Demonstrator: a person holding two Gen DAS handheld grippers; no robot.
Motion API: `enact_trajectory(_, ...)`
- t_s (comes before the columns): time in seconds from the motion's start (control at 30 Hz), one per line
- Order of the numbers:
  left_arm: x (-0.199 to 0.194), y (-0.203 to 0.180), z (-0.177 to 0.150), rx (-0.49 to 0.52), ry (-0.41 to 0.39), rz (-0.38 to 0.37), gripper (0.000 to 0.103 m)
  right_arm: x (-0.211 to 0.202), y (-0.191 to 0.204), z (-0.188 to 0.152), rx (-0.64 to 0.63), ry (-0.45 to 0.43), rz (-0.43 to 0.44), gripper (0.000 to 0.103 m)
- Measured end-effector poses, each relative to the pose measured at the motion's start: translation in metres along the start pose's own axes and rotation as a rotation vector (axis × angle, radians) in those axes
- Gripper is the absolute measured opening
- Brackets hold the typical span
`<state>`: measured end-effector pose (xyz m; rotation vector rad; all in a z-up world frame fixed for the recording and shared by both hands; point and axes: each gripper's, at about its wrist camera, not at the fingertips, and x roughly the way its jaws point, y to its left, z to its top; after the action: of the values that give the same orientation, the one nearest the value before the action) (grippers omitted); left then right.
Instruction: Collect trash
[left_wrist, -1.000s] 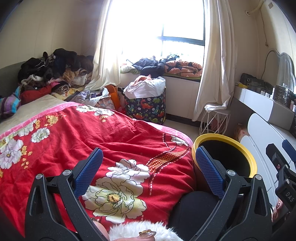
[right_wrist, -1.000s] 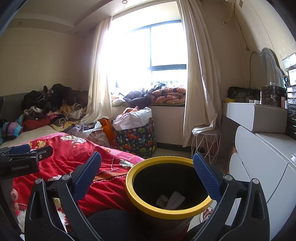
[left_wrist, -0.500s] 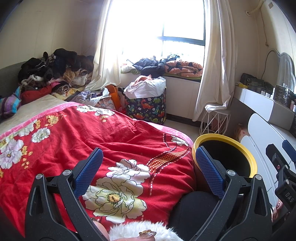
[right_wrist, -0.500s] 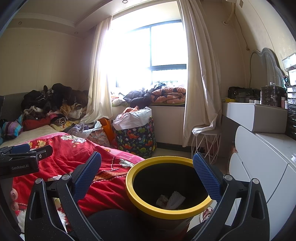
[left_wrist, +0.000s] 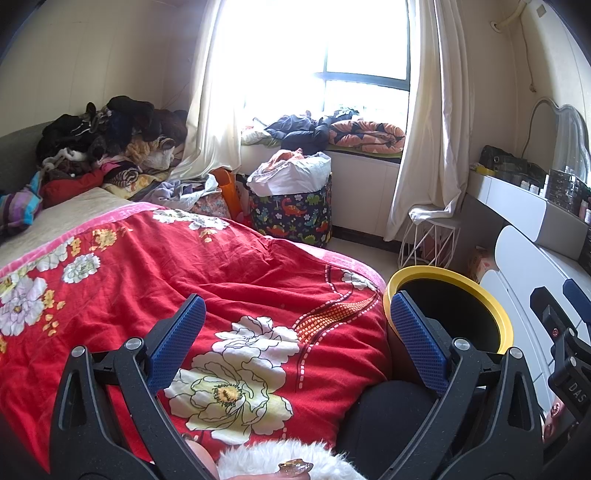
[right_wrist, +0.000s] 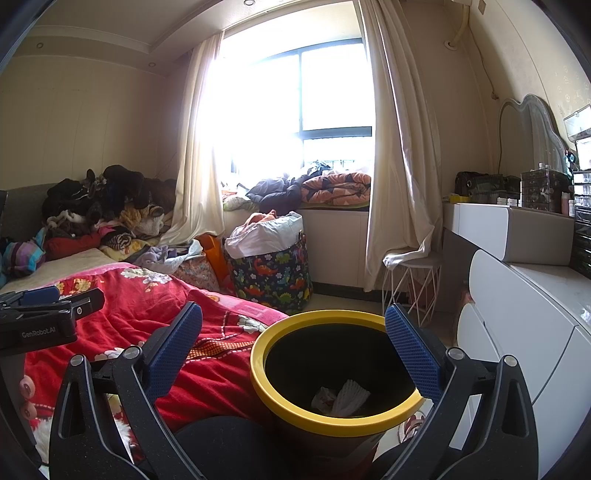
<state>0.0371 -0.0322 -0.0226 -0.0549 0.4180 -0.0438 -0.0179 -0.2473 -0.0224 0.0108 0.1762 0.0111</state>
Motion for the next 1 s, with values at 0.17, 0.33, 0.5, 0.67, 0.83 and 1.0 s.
enact_trajectory(0.17,0.000,0.000,0.000,0.000,-0.001,0.000,0.092,0.000,0.000,0.000,0.001,-0.002,0.000,0.097)
enact_trajectory(0.33,0.005,0.002,-0.003,-0.009,0.035,-0.005,0.092,-0.001,-0.001,-0.002,0.001,0.000,0.011,0.097)
enact_trajectory(0.5,0.006,0.015,-0.009,-0.064,0.073,0.030,0.092,0.002,0.002,0.001,0.005,0.020,0.054,0.097)
enact_trajectory(0.67,-0.006,0.050,-0.010,-0.142,0.087,0.095,0.092,0.021,0.025,0.018,-0.015,0.112,0.191,0.097)
enact_trajectory(0.83,-0.026,0.131,-0.026,-0.318,0.159,0.309,0.092,0.047,0.109,0.033,-0.131,0.261,0.433,0.097)
enact_trajectory(1.0,-0.063,0.248,-0.087,-0.558,0.323,0.678,0.092,0.069,0.246,0.010,-0.357,0.468,0.650,0.097)
